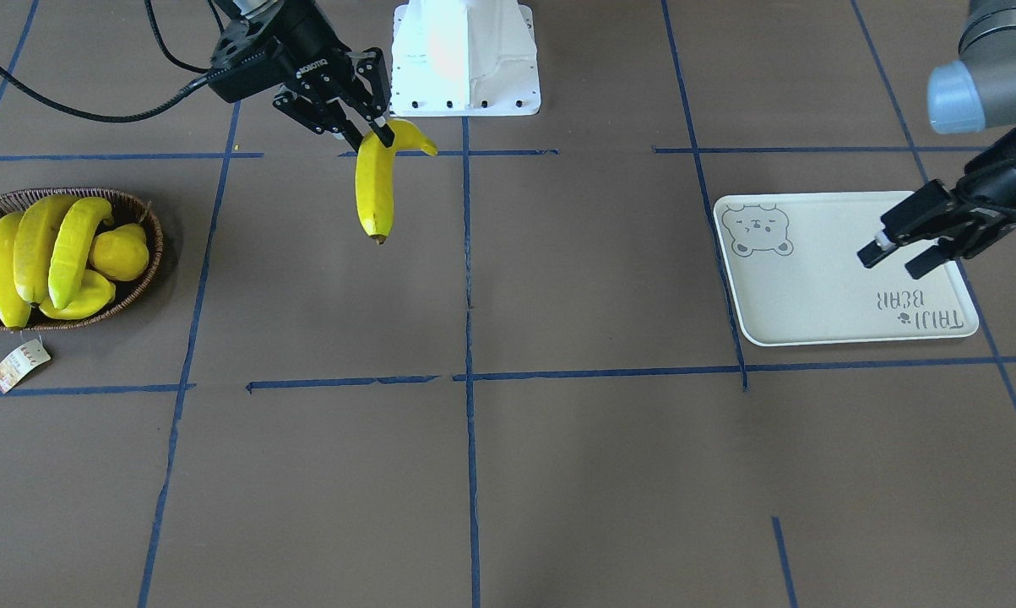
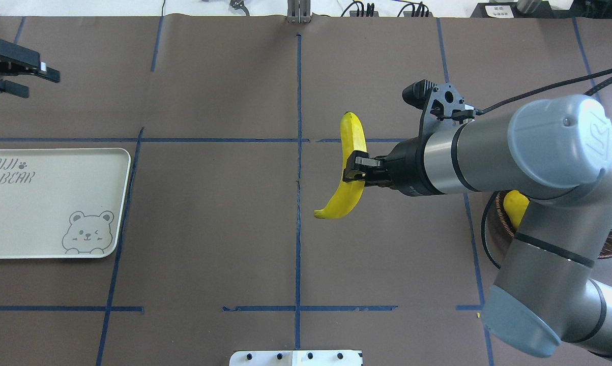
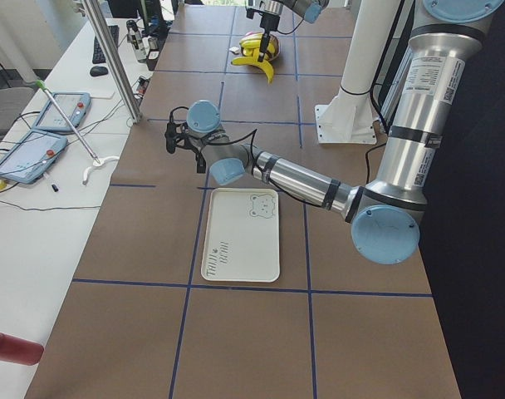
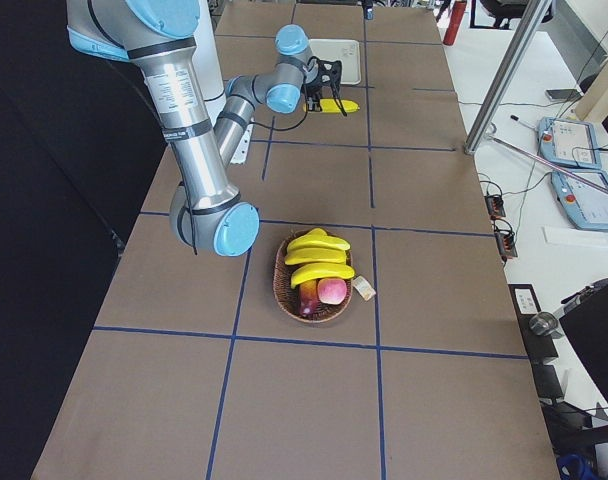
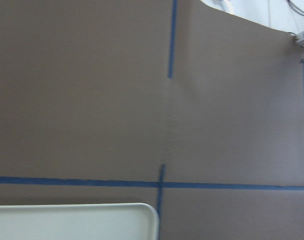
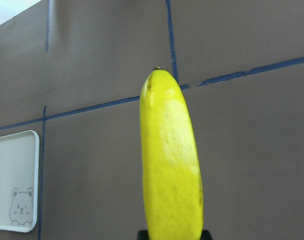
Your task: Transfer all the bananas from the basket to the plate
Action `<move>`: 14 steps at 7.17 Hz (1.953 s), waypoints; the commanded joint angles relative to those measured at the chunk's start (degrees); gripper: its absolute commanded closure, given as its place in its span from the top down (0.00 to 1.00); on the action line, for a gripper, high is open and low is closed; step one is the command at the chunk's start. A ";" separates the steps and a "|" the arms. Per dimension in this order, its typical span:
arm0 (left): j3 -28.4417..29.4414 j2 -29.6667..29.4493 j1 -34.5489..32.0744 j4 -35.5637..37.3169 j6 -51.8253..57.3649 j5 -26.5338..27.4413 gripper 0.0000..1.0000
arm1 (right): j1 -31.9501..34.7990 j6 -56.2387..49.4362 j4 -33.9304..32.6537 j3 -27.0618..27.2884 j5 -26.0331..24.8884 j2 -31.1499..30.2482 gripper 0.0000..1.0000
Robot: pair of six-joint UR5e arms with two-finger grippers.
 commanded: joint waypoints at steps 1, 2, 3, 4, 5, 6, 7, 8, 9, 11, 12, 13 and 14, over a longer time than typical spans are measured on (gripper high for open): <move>-1.16 -8.49 7.93 -2.89 -11.37 0.04 0.99 | -4.81 0.36 9.04 -2.70 -3.49 0.21 0.02; -1.25 -11.84 12.06 -3.41 -13.50 0.30 0.99 | -6.22 0.53 10.02 -4.62 -4.83 2.56 0.02; -0.56 -15.79 14.28 -3.24 -15.79 0.65 0.99 | -8.41 0.62 10.03 -5.42 -8.49 3.71 0.02; 0.15 -19.05 16.13 -2.72 -16.16 2.57 0.99 | -9.22 0.54 10.03 -5.52 -9.58 3.81 0.02; 0.15 -19.69 20.15 -2.80 -16.25 9.03 0.99 | -9.49 0.53 10.03 -5.52 -9.76 4.42 0.02; 0.15 -20.65 22.54 -2.80 -17.21 11.35 0.99 | -9.49 0.53 9.95 -5.78 -9.94 4.95 0.02; -0.28 -20.83 24.13 -3.32 -19.30 11.38 0.98 | -9.49 0.53 9.86 -6.04 -10.46 4.96 0.02; -0.46 -20.84 25.80 -3.50 -19.50 11.46 0.97 | -9.40 0.53 9.86 -6.05 -10.73 4.96 0.02; -0.38 -20.84 26.69 -3.51 -19.50 11.47 0.97 | -9.40 0.53 9.86 -6.13 -10.73 4.96 0.02; -0.11 -20.75 29.31 -3.59 -19.50 14.52 0.97 | -9.49 0.71 9.94 -6.40 -10.73 5.04 0.02; -0.28 -20.75 30.11 -3.51 -19.59 15.67 0.96 | -9.49 0.71 10.03 -6.40 -10.73 5.04 0.02; -0.37 -20.49 30.12 -3.51 -19.67 15.68 0.91 | -9.49 0.71 10.03 -6.40 -10.73 5.04 0.02; -0.46 -20.14 30.12 -3.51 -19.59 15.68 0.59 | -9.40 0.80 10.03 -6.40 -10.64 5.04 0.02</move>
